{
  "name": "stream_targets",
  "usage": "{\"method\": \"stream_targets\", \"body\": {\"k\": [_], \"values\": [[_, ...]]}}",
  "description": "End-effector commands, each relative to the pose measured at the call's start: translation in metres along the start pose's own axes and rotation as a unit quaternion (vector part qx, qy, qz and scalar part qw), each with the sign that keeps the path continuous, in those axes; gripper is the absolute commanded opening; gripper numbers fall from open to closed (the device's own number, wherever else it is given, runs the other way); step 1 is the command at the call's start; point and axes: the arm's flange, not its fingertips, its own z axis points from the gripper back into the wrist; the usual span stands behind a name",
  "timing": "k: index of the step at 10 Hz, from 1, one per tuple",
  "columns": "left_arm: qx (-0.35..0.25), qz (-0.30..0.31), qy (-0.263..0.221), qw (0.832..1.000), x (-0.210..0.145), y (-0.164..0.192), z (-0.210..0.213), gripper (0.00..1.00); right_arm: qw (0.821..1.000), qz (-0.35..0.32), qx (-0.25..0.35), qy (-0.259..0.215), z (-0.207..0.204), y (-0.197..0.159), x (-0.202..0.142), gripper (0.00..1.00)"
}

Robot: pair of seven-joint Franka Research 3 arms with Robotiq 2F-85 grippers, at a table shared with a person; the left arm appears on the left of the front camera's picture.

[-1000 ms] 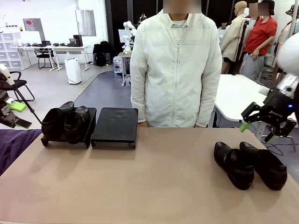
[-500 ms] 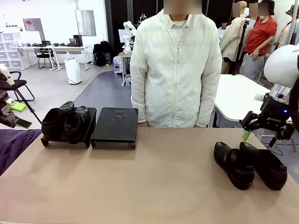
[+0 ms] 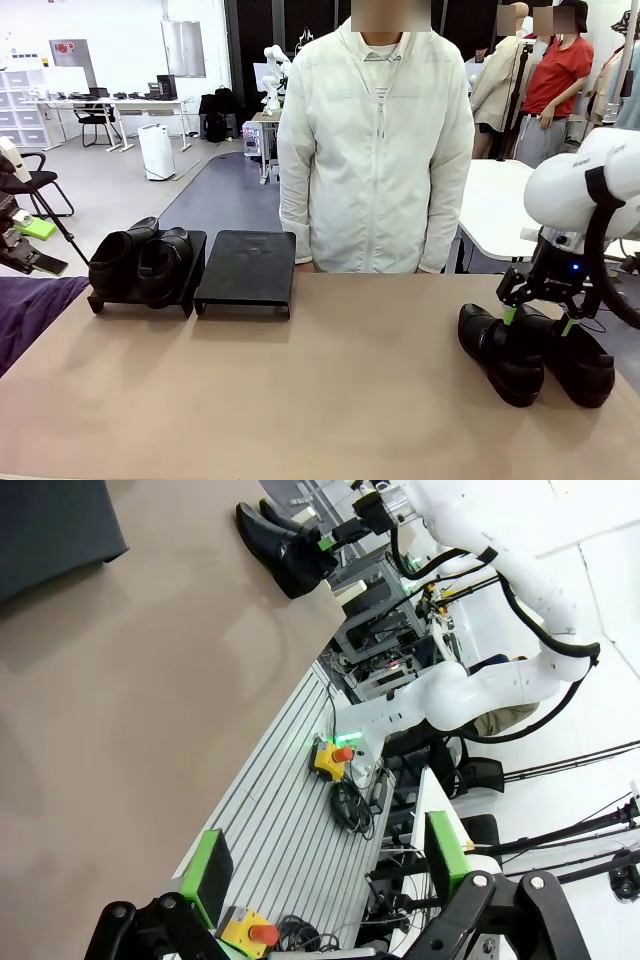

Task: Organize the shoes by placing them on the stand.
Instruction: Pick up one Shoe and place it in the middle of the table.

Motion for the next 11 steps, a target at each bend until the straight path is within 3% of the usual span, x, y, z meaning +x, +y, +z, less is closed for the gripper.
{"method": "stream_targets", "body": {"k": [1, 10, 11], "values": [[0.000, 0.000, 0.001, 1.000, -0.002, -0.001, 0.001, 1.00, 1.000, -0.023, -0.008, -0.006, -0.014, -0.003, 0.005, 1.00], [0.000, 0.000, 0.001, 1.000, -0.002, -0.001, 0.001, 1.00, 0.998, -0.032, -0.004, 0.049, -0.045, 0.000, 0.012, 1.00], [0.000, 0.000, 0.001, 1.000, -0.002, -0.001, 0.001, 1.00, 0.998, -0.033, -0.007, 0.052, -0.044, -0.001, 0.010, 0.47]]}}
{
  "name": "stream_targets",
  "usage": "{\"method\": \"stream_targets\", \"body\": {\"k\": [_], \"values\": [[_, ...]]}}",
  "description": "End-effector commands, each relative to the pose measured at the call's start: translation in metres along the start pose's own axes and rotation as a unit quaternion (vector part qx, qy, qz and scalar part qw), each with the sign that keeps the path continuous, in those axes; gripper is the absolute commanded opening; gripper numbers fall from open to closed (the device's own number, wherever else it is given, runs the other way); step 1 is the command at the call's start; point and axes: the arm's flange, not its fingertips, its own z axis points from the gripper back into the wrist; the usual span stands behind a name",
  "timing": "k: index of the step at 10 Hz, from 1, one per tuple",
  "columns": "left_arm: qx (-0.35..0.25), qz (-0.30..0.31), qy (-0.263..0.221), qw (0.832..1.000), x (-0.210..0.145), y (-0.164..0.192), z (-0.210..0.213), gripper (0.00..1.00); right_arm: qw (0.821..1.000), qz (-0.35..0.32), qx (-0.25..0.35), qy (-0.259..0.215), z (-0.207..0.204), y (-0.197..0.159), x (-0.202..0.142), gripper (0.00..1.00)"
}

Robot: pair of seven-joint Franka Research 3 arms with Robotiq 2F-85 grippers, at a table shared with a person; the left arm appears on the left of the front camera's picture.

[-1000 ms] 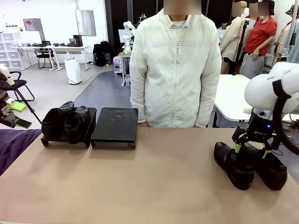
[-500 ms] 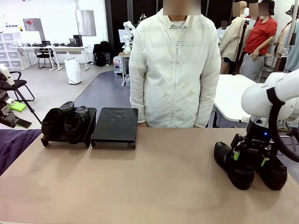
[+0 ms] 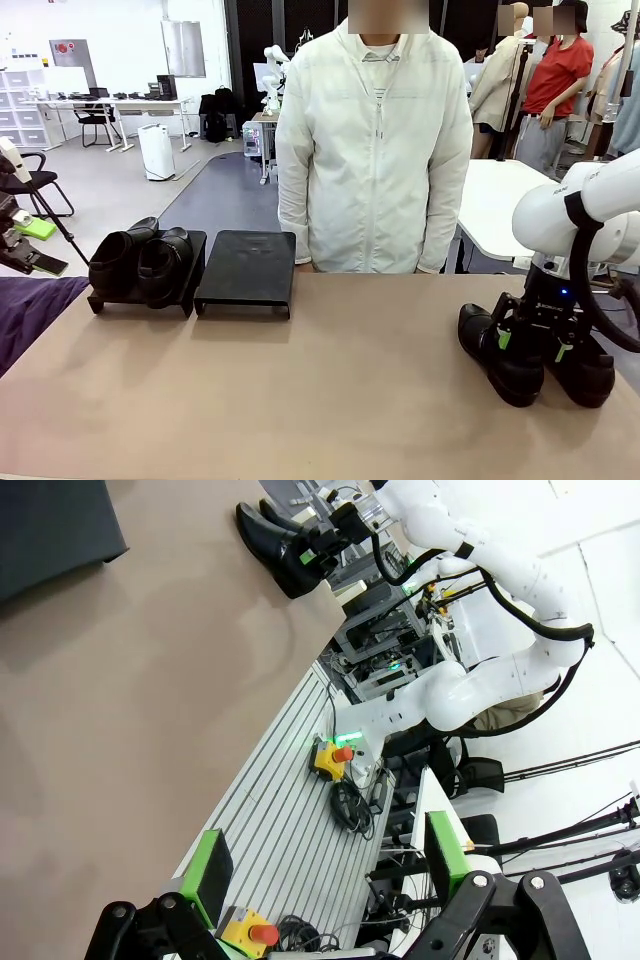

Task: Organize the shoes by placing them on the stand.
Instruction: Pick up one Shoe and place it in the middle of the table.

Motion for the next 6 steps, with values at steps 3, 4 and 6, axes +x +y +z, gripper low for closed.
{"method": "stream_targets", "body": {"k": [3, 4, 6], "values": [[0.000, 0.000, 0.001, 1.000, -0.0016, -0.0014, 0.0012, 1.00, 1.000, 0.000, -0.014, 0.024, 0.0035, 0.0065, 0.0022, 0.00], [0.000, 0.000, 0.001, 1.000, -0.0016, -0.0014, 0.0012, 1.00, 1.000, 0.001, -0.016, 0.025, 0.0040, 0.0071, 0.0024, 0.00], [0.000, 0.000, 0.001, 1.000, -0.0016, -0.0014, 0.0012, 1.00, 1.000, 0.004, -0.018, 0.024, 0.0041, 0.0068, 0.0021, 0.00]]}}
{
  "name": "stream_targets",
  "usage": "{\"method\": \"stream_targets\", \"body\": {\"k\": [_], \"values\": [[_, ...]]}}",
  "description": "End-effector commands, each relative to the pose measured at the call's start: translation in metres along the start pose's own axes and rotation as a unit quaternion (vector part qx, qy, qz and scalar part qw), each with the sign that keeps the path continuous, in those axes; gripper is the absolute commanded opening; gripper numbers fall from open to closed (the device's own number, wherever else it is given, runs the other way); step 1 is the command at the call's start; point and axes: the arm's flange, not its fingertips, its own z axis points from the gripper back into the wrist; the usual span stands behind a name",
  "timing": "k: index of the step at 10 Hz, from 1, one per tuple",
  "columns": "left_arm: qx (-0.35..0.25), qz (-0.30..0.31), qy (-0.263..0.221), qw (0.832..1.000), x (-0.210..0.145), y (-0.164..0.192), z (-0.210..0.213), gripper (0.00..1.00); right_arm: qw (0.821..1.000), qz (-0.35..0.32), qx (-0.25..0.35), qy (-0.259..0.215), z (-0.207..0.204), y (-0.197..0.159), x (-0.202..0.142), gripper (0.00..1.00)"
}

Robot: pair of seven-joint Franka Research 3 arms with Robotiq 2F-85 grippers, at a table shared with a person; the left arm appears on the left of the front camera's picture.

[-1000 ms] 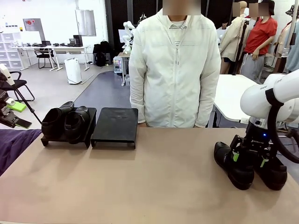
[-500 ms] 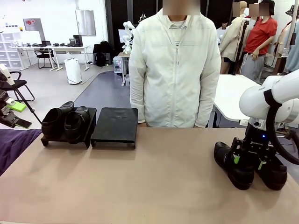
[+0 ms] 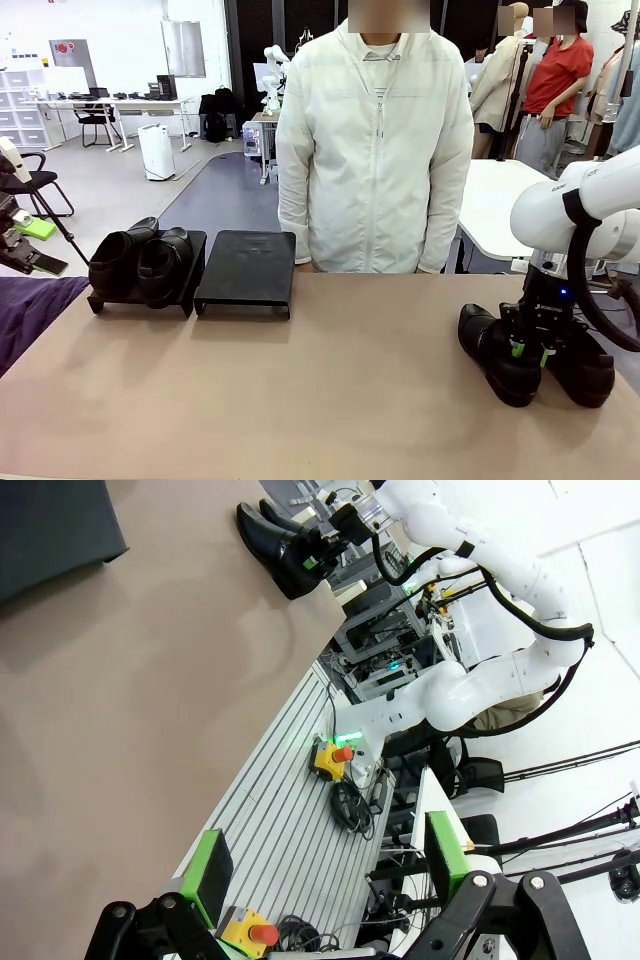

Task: Organize the shoes by placing them on the stand.
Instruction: Pick up one Shoe and place it in the middle of the table.

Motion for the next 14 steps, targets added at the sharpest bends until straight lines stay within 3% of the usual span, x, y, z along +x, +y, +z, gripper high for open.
{"method": "stream_targets", "body": {"k": [1, 6, 10, 12, 13, 14], "values": [[0.000, 0.000, 0.001, 1.000, -0.002, -0.001, 0.001, 1.00, 1.000, 0.003, -0.012, 0.000, 0.005, 0.004, 0.004, 0.00], [0.000, 0.000, 0.001, 1.000, -0.002, -0.001, 0.001, 1.00, 0.999, 0.041, -0.004, -0.022, 0.023, 0.012, -0.013, 0.00], [0.000, 0.000, 0.001, 1.000, -0.002, -0.001, 0.001, 1.00, 0.989, 0.096, 0.072, -0.084, 0.096, 0.012, -0.088, 0.00], [0.000, 0.000, 0.001, 1.000, -0.002, -0.001, 0.001, 1.00, 0.984, 0.131, 0.095, -0.077, 0.106, 0.006, -0.119, 0.00], [0.000, 0.000, 0.001, 1.000, -0.002, -0.001, 0.001, 1.00, 0.985, 0.099, 0.105, -0.090, 0.103, 0.002, -0.113, 0.00], [0.000, 0.000, 0.001, 1.000, -0.002, -0.001, 0.001, 1.00, 0.988, 0.109, 0.069, -0.084, 0.111, 0.013, -0.107, 0.00]]}}
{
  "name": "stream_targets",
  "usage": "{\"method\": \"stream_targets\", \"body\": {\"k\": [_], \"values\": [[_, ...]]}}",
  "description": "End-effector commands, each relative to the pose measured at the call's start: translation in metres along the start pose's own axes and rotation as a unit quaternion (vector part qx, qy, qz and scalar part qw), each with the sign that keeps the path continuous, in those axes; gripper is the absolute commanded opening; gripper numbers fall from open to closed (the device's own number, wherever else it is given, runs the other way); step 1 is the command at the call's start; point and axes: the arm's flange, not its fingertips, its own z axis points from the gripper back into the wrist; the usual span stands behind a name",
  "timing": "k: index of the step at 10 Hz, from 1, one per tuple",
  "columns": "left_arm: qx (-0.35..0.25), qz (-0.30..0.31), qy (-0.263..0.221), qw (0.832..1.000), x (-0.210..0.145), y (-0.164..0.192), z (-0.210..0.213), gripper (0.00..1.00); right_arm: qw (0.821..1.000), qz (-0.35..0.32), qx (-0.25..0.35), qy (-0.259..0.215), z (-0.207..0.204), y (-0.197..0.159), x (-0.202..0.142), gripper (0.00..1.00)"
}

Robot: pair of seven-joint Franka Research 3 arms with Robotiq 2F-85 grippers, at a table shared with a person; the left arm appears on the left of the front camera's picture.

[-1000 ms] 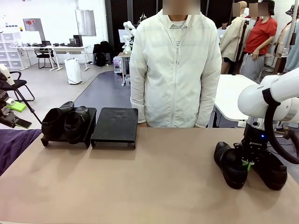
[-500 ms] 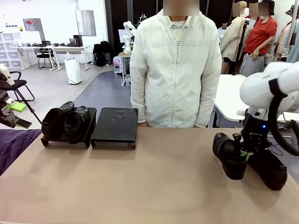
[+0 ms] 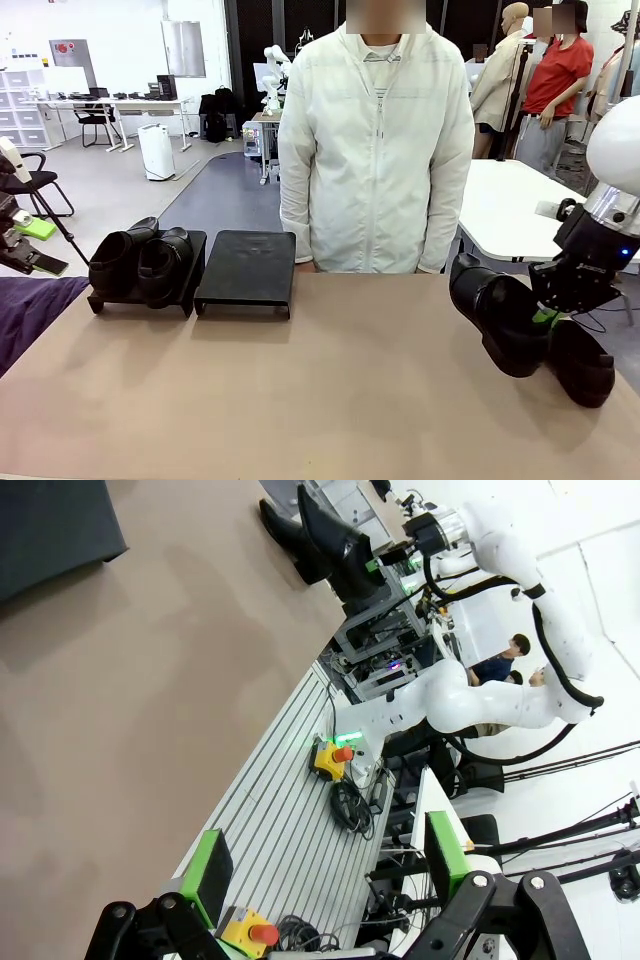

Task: Organize the shoes by placing them on the stand.
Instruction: Pick up one Shoe and place it in the middle of the table.

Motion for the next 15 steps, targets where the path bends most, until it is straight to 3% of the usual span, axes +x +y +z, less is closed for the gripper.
{"method": "stream_targets", "body": {"k": [1, 3, 4, 6, 10, 11, 12, 15], "values": [[0.000, 0.000, 0.001, 1.000, -0.002, -0.002, 0.001, 1.00, 1.000, 0.002, -0.012, 0.001, -0.003, 0.004, 0.014, 0.00], [0.000, 0.000, 0.001, 1.000, -0.002, -0.002, 0.001, 1.00, 1.000, 0.001, -0.003, 0.004, -0.004, 0.000, 0.002, 0.00], [0.000, 0.000, 0.001, 1.000, -0.002, -0.002, 0.001, 1.00, 0.999, -0.038, -0.017, 0.033, -0.017, 0.014, 0.015, 0.00], [0.000, 0.000, 0.001, 1.000, -0.002, -0.002, 0.001, 1.00, 1.000, 0.000, -0.008, -0.001, -0.060, 0.084, 0.021, 0.00], [0.000, 0.000, 0.001, 1.000, -0.002, -0.002, 0.001, 1.00, 0.999, 0.048, 0.012, -0.010, -0.117, 0.196, 0.026, 0.00], [0.000, 0.000, 0.001, 1.000, -0.002, -0.002, 0.001, 1.00, 0.997, 0.063, 0.038, 0.011, -0.132, 0.215, 0.030, 0.00], [0.000, 0.000, 0.001, 1.000, -0.002, -0.002, 0.001, 1.00, 0.997, 0.032, 0.065, 0.041, -0.150, 0.234, 0.037, 0.00], [0.000, 0.000, 0.001, 1.000, -0.002, -0.002, 0.001, 1.00, 0.996, -0.022, 0.057, 0.066, -0.190, 0.256, 0.041, 0.00]]}}
